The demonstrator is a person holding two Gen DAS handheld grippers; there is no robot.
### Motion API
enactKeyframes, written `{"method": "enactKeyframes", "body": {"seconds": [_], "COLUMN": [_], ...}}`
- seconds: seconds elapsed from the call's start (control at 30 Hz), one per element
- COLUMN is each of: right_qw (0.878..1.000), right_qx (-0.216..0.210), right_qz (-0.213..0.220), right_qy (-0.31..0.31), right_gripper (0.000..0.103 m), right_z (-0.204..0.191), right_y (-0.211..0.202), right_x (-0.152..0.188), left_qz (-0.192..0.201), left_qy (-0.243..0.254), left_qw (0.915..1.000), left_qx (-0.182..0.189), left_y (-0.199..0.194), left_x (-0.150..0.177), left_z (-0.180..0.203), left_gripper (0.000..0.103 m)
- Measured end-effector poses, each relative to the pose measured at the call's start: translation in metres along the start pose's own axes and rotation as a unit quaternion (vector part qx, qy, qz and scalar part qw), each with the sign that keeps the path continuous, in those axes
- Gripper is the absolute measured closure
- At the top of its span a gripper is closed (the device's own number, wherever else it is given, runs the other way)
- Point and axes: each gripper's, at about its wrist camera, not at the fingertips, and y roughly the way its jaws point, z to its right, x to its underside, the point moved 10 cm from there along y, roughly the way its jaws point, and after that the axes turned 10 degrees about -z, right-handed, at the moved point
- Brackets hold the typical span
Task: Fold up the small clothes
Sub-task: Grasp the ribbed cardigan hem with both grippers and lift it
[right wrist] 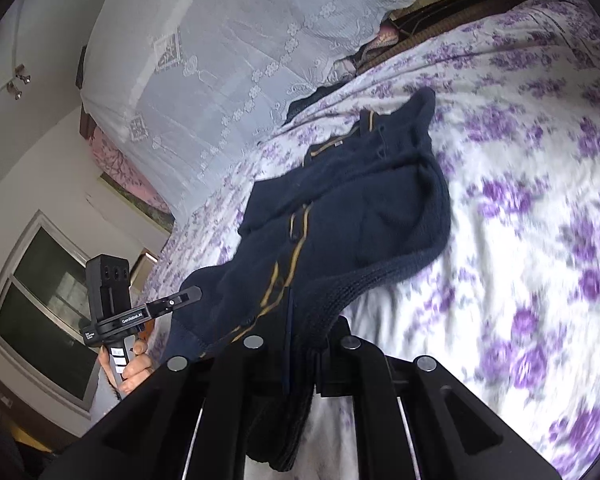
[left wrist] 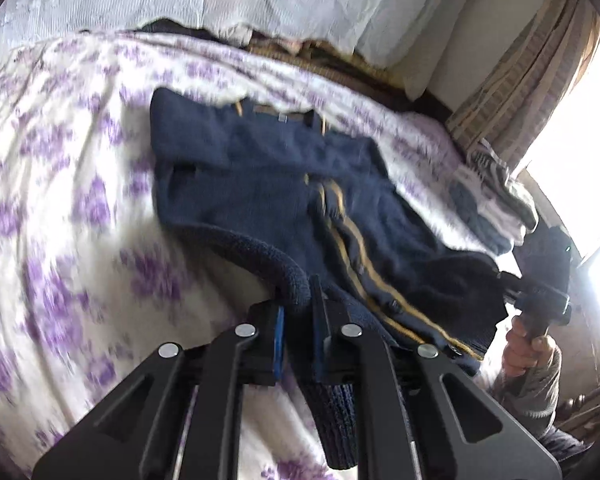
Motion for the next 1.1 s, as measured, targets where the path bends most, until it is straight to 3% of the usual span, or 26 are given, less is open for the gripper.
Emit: {"method": "enactKeyframes", "body": {"seconds": [0.77,1.1], "right_qw": [1.000,0.999], "right_qx": [-0.005,-0.006], "right_qz": [0.020,0.019], "right_qy": [0.003,0.030], "right_gripper": [0.095,0.094], "right_z": [-0.014,0.007], "right_y": [0.020,0.048], "right_x": [-0.113,-0.162], "left_qz": [0.044,0.036], "left_qy": [-0.024,-0.045], "left_qw": [0.9988,0.9983], "left_qx": [0.002,0.001], "left_y": [-0.007,0.017], "left_x": [-0.091,-0.129], "left_z": [-0.011,-0.031], "left_gripper": [0.094,0.093]}}
